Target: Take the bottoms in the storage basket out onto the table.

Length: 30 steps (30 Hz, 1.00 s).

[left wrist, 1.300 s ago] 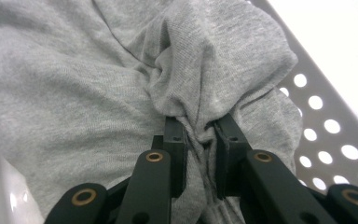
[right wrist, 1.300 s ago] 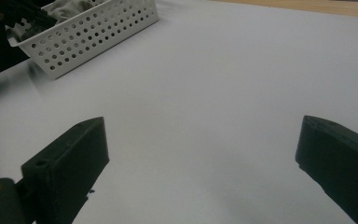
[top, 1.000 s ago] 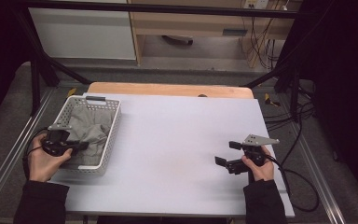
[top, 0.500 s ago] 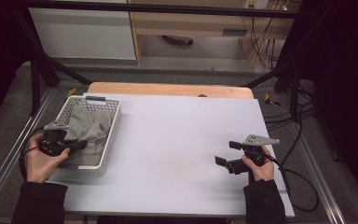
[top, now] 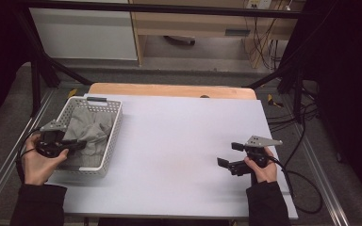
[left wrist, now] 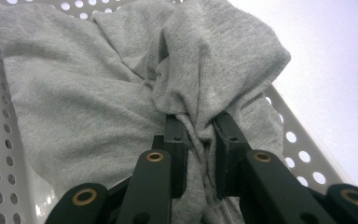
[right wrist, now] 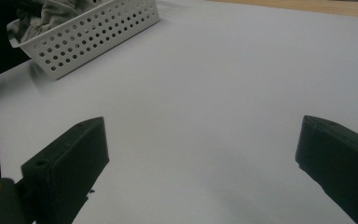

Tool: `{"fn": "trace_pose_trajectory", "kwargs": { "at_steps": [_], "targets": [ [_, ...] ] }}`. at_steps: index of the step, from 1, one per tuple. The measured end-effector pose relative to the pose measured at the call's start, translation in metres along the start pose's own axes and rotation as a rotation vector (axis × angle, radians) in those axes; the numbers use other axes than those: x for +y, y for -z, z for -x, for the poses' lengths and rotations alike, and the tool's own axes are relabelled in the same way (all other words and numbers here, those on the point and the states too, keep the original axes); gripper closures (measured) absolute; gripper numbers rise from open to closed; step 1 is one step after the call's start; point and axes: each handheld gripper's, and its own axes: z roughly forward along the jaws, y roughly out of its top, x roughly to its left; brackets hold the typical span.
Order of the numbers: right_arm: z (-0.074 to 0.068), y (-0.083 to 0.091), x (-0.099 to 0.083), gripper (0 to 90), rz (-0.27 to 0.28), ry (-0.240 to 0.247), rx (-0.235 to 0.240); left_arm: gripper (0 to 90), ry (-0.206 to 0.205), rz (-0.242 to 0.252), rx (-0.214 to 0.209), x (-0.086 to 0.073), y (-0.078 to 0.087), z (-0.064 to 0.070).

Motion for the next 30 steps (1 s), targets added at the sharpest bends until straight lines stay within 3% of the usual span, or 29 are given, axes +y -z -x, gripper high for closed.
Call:
{"fn": "trace_pose_trajectory", "kwargs": {
  "at_steps": [30],
  "targets": [
    [0.0, 0.0, 0.0, 2.8, 0.001, -0.001, 0.002, 77.9, 0.012, 0.049, 0.002, 0.003, 0.017, 0.002]
  ]
}}
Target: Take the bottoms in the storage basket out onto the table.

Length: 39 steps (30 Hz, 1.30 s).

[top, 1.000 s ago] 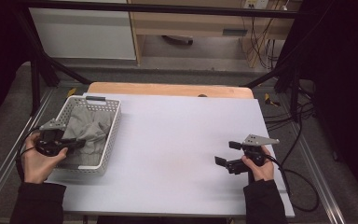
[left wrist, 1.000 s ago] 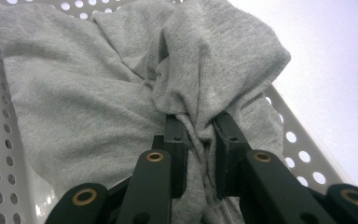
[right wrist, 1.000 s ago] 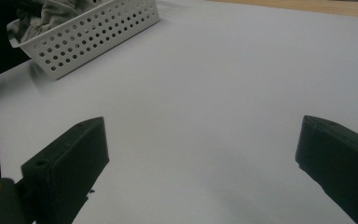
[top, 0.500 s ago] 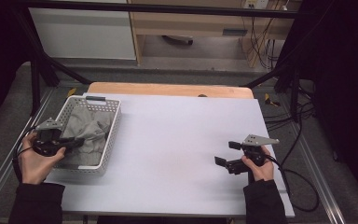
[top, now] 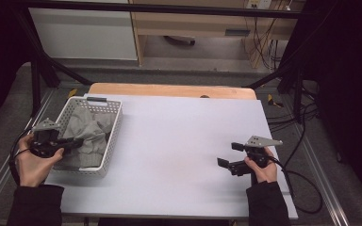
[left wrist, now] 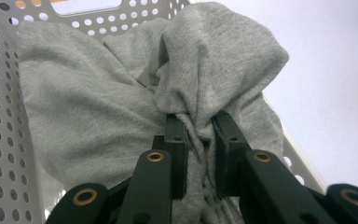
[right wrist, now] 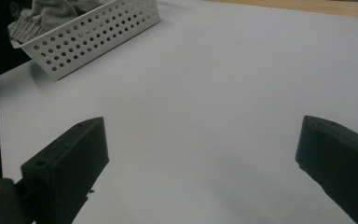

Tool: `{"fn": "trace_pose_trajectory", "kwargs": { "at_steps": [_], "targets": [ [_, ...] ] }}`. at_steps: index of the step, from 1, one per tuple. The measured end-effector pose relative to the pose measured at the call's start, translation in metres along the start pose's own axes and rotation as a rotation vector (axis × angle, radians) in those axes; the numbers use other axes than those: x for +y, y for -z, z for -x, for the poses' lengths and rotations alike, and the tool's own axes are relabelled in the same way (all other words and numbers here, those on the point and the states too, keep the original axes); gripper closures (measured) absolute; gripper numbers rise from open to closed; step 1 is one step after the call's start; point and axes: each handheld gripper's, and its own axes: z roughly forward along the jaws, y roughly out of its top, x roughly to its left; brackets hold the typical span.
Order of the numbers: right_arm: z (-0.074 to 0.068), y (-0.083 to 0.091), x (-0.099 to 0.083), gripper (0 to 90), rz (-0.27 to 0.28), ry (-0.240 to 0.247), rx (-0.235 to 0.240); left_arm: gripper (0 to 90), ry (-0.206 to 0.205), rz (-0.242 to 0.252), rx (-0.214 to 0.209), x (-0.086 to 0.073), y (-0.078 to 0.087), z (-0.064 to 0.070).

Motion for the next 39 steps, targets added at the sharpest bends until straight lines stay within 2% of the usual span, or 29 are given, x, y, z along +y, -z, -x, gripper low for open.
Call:
{"fn": "trace_pose_trajectory", "kwargs": {
  "at_steps": [8, 16, 29, 39],
  "targets": [
    [0.0, -0.001, 0.0, 2.8, -0.002, 0.0, -0.001, 77.9, -0.001, 0.014, 0.003, 0.0, 0.003, 0.001],
    [0.0, 0.0, 0.0, 2.8, -0.002, 0.001, -0.001, 77.8, 0.017, 0.039, 0.005, 0.001, 0.009, 0.002],
    [0.0, 0.0, 0.0, 2.8, 0.0, 0.002, -0.002, 78.3, 0.009, 0.061, 0.003, 0.004, 0.018, 0.005],
    [-0.001, -0.001, 0.0, 2.8, -0.002, 0.001, -0.003, 78.9, 0.014, 0.098, 0.005, 0.006, 0.026, 0.007]
  ]
}}
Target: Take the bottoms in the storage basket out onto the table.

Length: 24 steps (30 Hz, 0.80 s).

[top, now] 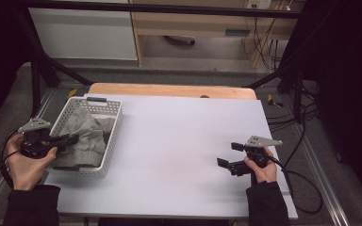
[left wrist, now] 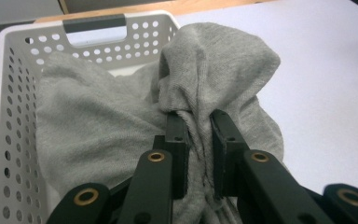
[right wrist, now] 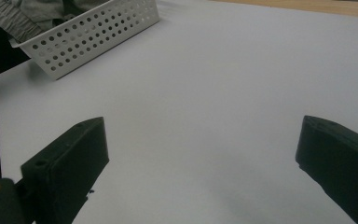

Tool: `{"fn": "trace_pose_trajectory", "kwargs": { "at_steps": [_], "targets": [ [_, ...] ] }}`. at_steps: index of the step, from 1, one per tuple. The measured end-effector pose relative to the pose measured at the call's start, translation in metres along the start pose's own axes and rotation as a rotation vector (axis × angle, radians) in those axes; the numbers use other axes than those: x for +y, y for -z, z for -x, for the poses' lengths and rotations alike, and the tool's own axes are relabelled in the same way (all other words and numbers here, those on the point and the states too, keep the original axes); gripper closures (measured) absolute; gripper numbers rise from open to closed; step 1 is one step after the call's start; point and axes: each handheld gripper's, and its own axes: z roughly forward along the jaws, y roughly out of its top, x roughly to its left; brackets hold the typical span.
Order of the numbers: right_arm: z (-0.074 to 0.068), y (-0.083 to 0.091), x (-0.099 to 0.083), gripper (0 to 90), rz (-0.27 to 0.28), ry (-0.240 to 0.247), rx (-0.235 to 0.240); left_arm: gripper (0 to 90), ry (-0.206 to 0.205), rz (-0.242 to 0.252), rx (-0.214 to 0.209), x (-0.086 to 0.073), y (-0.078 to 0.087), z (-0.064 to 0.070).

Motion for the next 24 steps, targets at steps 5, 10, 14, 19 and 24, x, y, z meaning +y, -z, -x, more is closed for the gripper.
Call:
{"fn": "trace_pose_trajectory", "kwargs": {
  "at_steps": [5, 10, 14, 19, 24],
  "targets": [
    [0.0, 0.0, 0.0, 2.8, 0.0, 0.0, 0.0, 79.2, -0.002, 0.017, -0.003, 0.001, 0.005, 0.001],
    [0.0, 0.0, 0.0, 2.8, -0.001, 0.002, 0.0, 79.4, -0.008, 0.034, -0.005, 0.003, 0.01, 0.002],
    [0.0, -0.001, 0.0, 2.8, -0.004, 0.0, -0.002, 79.8, -0.013, 0.043, -0.01, 0.004, 0.015, 0.003],
    [0.0, -0.001, 0.0, 2.8, -0.002, 0.0, -0.002, 80.2, -0.018, 0.061, -0.009, 0.006, 0.02, 0.006],
    [0.0, 0.0, 0.0, 2.7, 0.0, -0.001, -0.001, 80.5, -0.025, 0.071, -0.009, 0.008, 0.025, 0.007]
  ]
}}
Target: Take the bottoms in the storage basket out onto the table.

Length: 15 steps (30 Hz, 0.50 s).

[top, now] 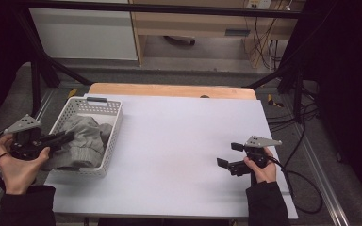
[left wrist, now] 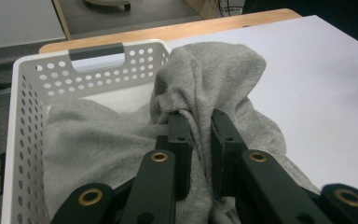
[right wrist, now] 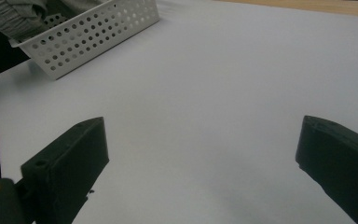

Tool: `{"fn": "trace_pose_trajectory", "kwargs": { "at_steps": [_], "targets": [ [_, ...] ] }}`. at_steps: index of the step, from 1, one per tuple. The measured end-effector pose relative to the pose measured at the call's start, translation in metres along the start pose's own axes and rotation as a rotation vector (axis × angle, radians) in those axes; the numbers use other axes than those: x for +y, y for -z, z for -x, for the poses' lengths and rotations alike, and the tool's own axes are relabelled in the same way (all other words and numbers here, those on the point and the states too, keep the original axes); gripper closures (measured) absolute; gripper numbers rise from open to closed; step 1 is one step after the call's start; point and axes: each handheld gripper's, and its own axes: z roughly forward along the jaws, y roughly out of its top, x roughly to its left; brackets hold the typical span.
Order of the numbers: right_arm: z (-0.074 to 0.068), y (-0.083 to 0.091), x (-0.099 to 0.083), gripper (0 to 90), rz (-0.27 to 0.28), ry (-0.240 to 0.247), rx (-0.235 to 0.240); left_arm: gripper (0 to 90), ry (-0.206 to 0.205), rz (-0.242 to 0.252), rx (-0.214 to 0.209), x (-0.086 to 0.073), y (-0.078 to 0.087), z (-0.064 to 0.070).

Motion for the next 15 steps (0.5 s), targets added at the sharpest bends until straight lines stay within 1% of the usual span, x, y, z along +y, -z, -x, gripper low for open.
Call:
{"fn": "trace_pose_trajectory", "kwargs": {
  "at_steps": [8, 15],
  "targets": [
    [-0.0004, -0.0004, 0.0, 2.7, -0.003, 0.001, 0.0, 80.8, -0.005, 0.024, -0.002, 0.0036, 0.0064, 0.0013],
    [-0.0005, 0.0001, 0.0004, 2.7, 0.002, 0.002, 0.002, 81.0, -0.004, 0.027, -0.006, 0.0057, 0.0092, 0.0008]
  ]
}}
